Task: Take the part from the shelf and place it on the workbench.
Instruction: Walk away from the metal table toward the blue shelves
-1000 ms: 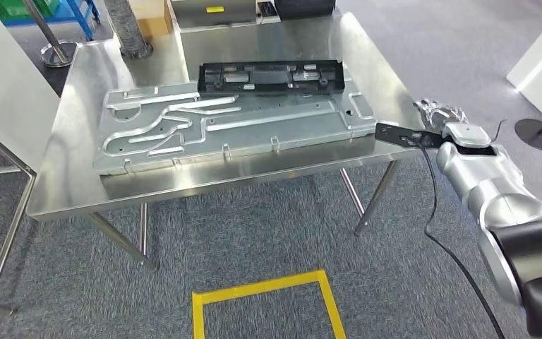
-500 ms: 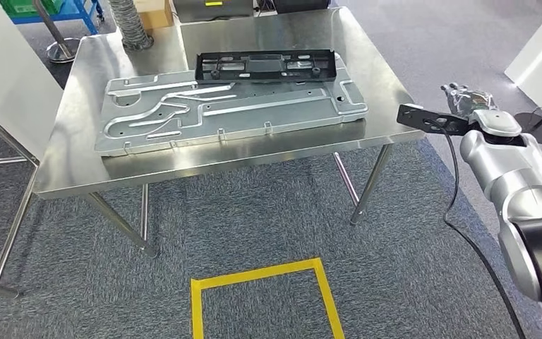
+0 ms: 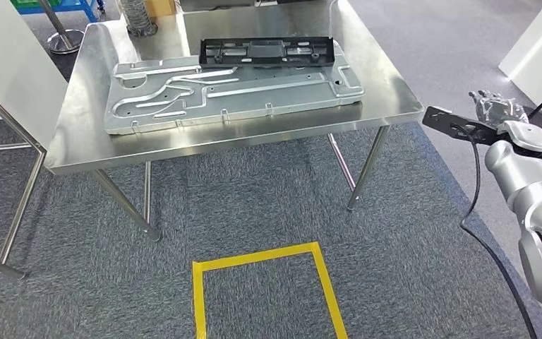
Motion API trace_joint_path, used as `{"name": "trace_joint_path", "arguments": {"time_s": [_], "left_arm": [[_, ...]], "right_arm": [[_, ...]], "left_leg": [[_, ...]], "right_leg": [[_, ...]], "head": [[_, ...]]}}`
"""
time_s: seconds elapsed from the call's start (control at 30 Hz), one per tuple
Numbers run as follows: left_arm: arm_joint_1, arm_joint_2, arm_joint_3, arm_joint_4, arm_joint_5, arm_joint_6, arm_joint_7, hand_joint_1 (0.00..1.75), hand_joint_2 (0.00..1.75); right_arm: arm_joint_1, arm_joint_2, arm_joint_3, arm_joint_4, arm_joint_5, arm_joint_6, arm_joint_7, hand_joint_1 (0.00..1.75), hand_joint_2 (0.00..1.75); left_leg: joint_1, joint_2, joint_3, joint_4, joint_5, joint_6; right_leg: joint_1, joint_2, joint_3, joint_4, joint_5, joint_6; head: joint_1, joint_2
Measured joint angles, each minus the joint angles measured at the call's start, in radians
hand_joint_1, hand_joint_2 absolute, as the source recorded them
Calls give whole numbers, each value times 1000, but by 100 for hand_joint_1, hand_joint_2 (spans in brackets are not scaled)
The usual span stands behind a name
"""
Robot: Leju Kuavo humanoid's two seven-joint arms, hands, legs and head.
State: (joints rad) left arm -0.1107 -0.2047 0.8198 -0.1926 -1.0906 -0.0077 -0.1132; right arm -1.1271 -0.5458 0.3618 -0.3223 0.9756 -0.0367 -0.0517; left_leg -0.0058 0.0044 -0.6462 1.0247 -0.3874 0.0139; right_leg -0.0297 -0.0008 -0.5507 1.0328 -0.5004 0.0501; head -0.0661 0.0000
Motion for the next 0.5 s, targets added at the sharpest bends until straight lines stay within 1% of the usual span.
{"name": "trace_joint_path", "arguments": {"time_s": [0.03, 0.07, 0.1, 0.13, 0.17, 0.2, 0.23, 0.27, 0.3, 0.33, 0.37, 0.4, 0.43, 0.47, 0.5], "left_arm": [[1, 0, 0, 0, 1, 2, 0, 0, 0], [3, 0, 0, 0, 4, 4, 0, 0, 0], [4, 0, 1, 0, 6, 6, -1, 0, 0], [6, 0, 1, 0, 9, 8, -1, 0, 0], [6, 0, 2, 0, 12, 11, 0, 0, 0], [7, -1, 2, 0, 15, 12, 0, 0, 0], [8, -1, 2, 0, 17, 13, 0, 0, 0], [9, -1, 3, 0, 19, 14, 1, 0, 0], [10, 0, 3, 0, 21, 15, 1, 0, 0], [12, 0, 4, 0, 21, 15, 1, 0, 0], [13, 0, 4, 0, 21, 16, 2, 0, 0], [13, 0, 4, 0, 21, 16, 3, 0, 0], [12, 1, 5, 0, 20, 17, 5, 0, 0], [11, 1, 5, 0, 18, 17, 8, 0, 0], [10, 2, 4, 0, 16, 17, 10, 0, 0]], "right_arm": [[23, -9, -14, 0, -21, -15, -8, 0, 0], [50, -17, -32, 0, -45, -33, -19, 0, 0], [79, -25, -51, 0, -73, -52, -30, 0, 0], [112, -32, -73, 0, -104, -72, -40, 0, 0], [152, -39, -98, -1, -139, -91, -53, 0, 0], [198, -47, -127, -2, -177, -106, -64, 0, 0], [251, -55, -159, -2, -220, -118, -75, 0, 0], [310, -60, -195, -3, -264, -128, -88, 0, 0], [371, -63, -235, -3, -308, -134, -100, 0, 0], [431, -63, -276, -2, -349, -135, -109, 0, 0], [488, -59, -318, -1, -386, -132, -115, 0, 0], [541, -53, -359, 0, -420, -127, -117, 0, 0], [590, -40, -399, 2, -450, -118, -112, 0, 0], [636, -23, -435, 5, -473, -113, -106, 0, 0], [680, -1, -469, 8, -493, -109, -100, 0, 0]], "left_leg": [[0, -2, -3, 2, 5, -6], [1, -4, -6, 4, 7, -11], [3, -5, -11, 11, -1, -16], [4, -6, -20, 32, -26, -21], [6, -6, -34, 74, -68, -26], [7, -6, -53, 134, -119, -30], [8, -5, -70, 201, -163, -32], [9, -5, -79, 256, -190, -34], [8, -5, -73, 284, -195, -33], [7, -5, -49, 274, -179, -30], [5, -6, -7, 229, -154, -24], [2, -9, 48, 157, -136, -15], [-1, -11, 102, 77, -130, -7], [-3, -13, 141, 17, -132, -1], [-5, -14, 164, -22, -139, 4]], "right_leg": [[3, 1, -4, 0, 4, -11], [2, -2, -8, -2, 8, -19], [2, -4, -13, -2, 15, -28], [1, -6, -20, -4, 23, -37], [0, -9, -28, -5, 32, -43], [1, -11, -39, -5, 40, -46], [3, -14, -50, -5, 48, -47], [6, -18, -60, -5, 55, -47], [8, -21, -70, -4, 62, -46], [10, -24, -79, -4, 69, -46], [12, -26, -87, -4, 76, -45], [12, -28, -94, -4, 82, -44], [13, -28, -98, -4, 89, -41], [13, -28, -99, -7, 97, -38], [12, -28, -98, -12, 104, -33]], "head": [[0, 0], [0, 0], [0, 0], [0, 0], [0, 0], [0, 0], [0, 0], [0, 0], [0, 0], [0, 0], [0, 0], [0, 0], [0, 0], [0, 0], [0, 0]]}}
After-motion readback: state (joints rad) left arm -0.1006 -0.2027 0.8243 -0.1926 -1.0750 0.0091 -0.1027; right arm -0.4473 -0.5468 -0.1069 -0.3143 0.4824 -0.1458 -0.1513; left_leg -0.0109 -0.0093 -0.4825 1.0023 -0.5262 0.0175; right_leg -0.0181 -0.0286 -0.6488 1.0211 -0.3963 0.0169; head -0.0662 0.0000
